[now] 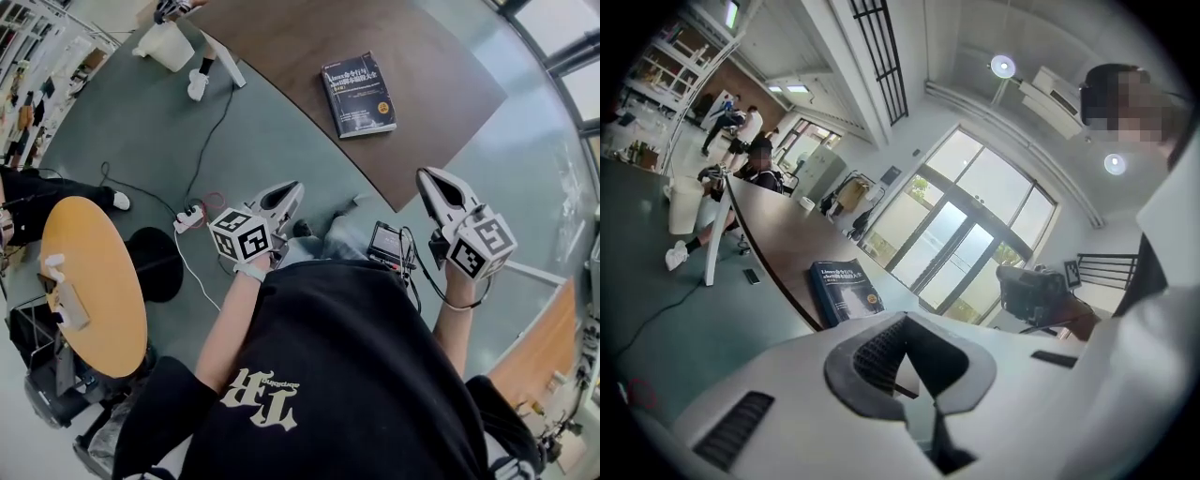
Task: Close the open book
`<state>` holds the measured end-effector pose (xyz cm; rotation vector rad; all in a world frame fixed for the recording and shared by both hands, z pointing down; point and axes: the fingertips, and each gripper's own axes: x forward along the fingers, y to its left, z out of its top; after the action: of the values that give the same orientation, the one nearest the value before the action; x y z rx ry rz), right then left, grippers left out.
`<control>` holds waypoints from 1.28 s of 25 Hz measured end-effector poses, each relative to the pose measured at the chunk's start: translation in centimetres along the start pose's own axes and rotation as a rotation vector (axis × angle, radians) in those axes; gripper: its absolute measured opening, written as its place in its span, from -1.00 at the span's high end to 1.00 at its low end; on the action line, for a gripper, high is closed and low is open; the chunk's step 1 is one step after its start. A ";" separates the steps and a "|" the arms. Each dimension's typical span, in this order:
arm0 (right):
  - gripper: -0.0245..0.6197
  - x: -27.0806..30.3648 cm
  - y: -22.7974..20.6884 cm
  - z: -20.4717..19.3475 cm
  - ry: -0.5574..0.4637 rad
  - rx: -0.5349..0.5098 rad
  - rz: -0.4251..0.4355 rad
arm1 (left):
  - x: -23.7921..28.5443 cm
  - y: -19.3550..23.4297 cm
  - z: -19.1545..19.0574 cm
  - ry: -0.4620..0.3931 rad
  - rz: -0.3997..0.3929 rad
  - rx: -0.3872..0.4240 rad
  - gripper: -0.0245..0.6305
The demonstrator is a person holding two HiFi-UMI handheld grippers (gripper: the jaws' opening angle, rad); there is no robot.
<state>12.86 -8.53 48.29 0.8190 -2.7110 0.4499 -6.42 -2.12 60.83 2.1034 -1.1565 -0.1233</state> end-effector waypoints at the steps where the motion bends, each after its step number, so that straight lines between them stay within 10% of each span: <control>1: 0.96 -0.3 -0.3 -0.2 0.006 -0.003 0.001 | 0.1 -0.4 0.0 -0.001 0.004 0.010 0.91; 19: 0.96 -6.0 -4.1 -2.8 0.049 -0.008 0.093 | 3.2 -12.0 0.6 -0.078 0.046 0.176 0.91; 32: 0.96 -6.2 -2.9 -2.0 0.064 -0.090 0.145 | 3.1 -12.7 0.2 -0.104 0.069 0.169 0.91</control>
<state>19.80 -7.05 48.61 0.5767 -2.7195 0.3751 4.18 -0.34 53.43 2.2231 -1.3403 -0.1072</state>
